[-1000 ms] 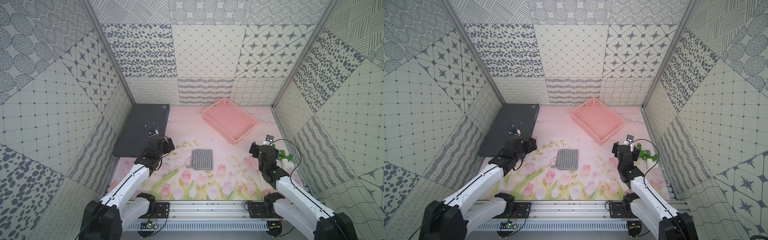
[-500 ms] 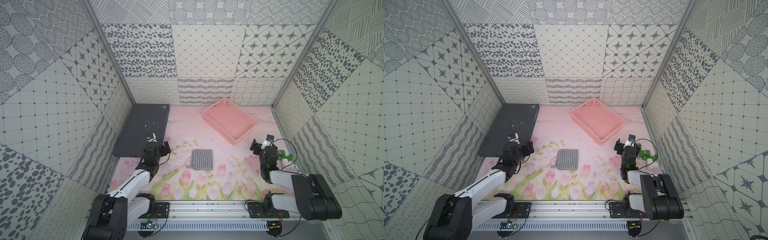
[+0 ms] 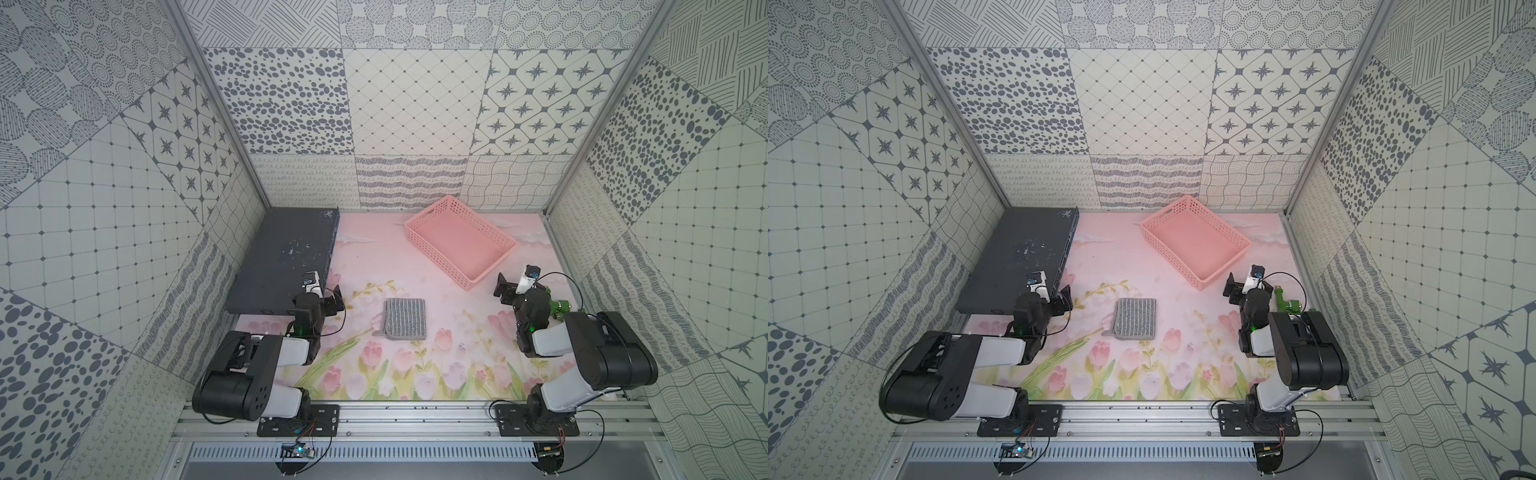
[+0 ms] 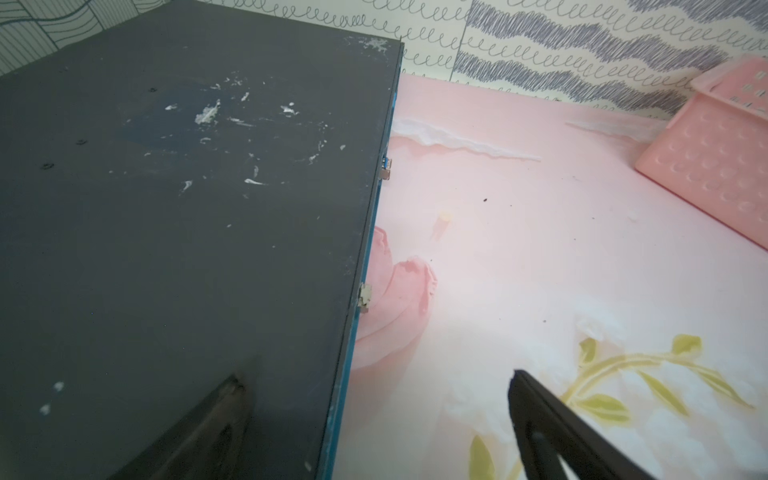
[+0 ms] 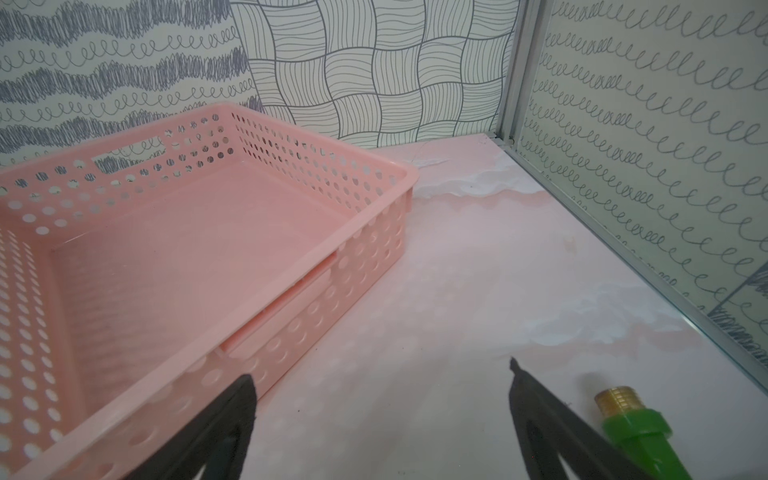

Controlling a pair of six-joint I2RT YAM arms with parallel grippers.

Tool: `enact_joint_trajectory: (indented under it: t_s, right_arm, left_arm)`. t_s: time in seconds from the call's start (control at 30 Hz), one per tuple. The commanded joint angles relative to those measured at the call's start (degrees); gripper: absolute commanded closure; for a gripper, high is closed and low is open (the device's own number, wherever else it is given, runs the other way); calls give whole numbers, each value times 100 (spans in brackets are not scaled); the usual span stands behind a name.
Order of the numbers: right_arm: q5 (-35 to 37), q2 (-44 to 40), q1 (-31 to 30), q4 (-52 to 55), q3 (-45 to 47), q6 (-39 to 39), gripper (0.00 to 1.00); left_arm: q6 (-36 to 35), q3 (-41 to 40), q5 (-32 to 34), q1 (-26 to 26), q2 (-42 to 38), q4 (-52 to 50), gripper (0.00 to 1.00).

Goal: Fold the square dishcloth
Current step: Reset both arms

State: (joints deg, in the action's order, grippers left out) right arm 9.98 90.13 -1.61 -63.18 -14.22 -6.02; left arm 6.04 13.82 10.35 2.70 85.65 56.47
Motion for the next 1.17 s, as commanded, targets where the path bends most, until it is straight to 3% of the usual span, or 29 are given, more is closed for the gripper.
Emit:
enact_joint_trajectory:
  t_s: [0.0,0.17,1.13]
  right_arm:
    - [162,-5,20,-227,-100,-61,3]
    - [154,-13,20,-217,-99,-57,3]
    - [215,-19,2,-160,-125,-53,3]
  left_arm:
    - [-346,166,-770,-22,470,776,1]
    - [-473,884,-1116,-30,437,-671,1]
    - [-400,946,-986,-77,480,-645,1]
